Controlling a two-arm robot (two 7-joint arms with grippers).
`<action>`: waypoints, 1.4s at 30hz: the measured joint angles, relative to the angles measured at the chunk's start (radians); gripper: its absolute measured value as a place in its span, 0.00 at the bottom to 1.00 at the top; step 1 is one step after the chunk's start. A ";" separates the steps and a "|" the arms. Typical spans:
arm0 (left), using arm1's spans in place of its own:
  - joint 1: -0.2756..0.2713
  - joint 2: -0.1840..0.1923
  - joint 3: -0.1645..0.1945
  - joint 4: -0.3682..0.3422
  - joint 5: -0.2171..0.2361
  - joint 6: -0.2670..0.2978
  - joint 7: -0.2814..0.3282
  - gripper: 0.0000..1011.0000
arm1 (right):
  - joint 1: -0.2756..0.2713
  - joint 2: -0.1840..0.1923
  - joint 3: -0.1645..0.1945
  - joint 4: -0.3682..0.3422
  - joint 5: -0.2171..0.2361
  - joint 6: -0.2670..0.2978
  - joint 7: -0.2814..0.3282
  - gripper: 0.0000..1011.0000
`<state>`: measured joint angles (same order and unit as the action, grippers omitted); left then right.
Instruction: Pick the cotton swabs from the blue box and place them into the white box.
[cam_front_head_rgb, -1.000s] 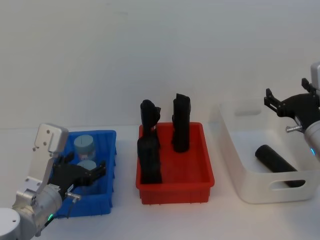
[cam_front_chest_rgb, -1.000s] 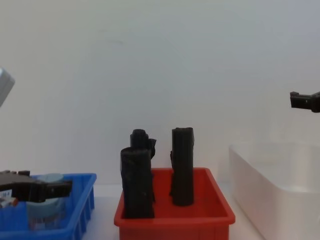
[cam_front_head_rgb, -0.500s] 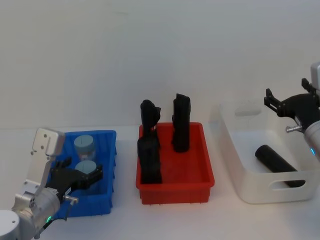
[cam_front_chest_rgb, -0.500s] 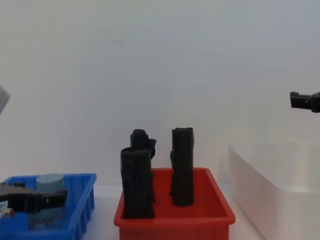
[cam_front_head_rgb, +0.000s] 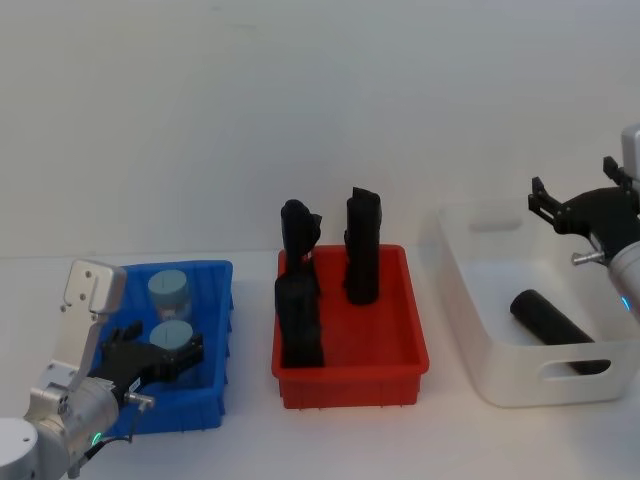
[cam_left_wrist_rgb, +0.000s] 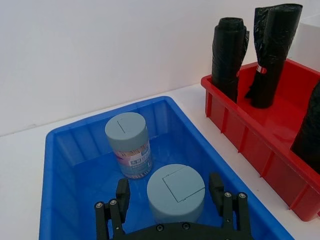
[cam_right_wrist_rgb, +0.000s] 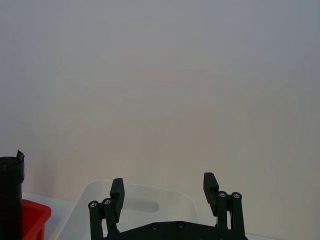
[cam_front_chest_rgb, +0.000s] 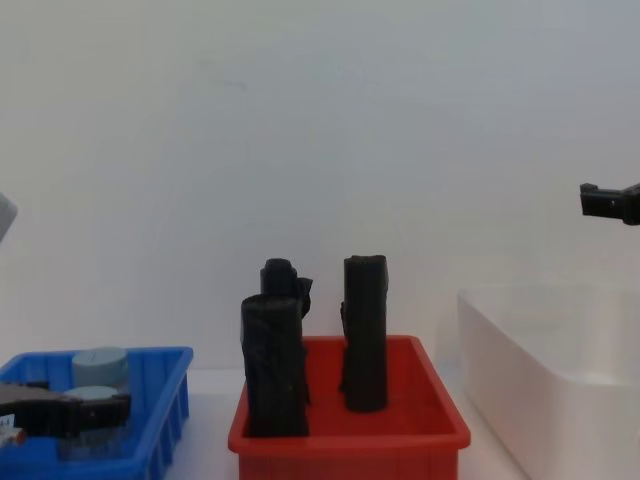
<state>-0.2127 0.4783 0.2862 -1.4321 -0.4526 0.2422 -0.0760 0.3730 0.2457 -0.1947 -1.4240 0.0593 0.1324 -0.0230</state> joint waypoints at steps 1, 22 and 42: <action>-0.003 -0.002 0.000 0.006 0.000 0.001 -0.006 0.99 | 0.000 0.000 0.000 0.000 0.000 0.000 0.000 0.99; -0.034 -0.019 -0.002 0.059 0.007 0.010 -0.042 0.92 | 0.000 0.000 0.000 0.000 0.000 0.000 0.000 0.99; -0.039 -0.022 -0.002 0.064 0.012 0.011 -0.048 0.66 | 0.000 0.000 0.000 0.000 0.000 0.000 0.000 0.99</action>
<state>-0.2520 0.4562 0.2845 -1.3677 -0.4409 0.2536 -0.1236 0.3730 0.2457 -0.1947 -1.4240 0.0593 0.1323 -0.0230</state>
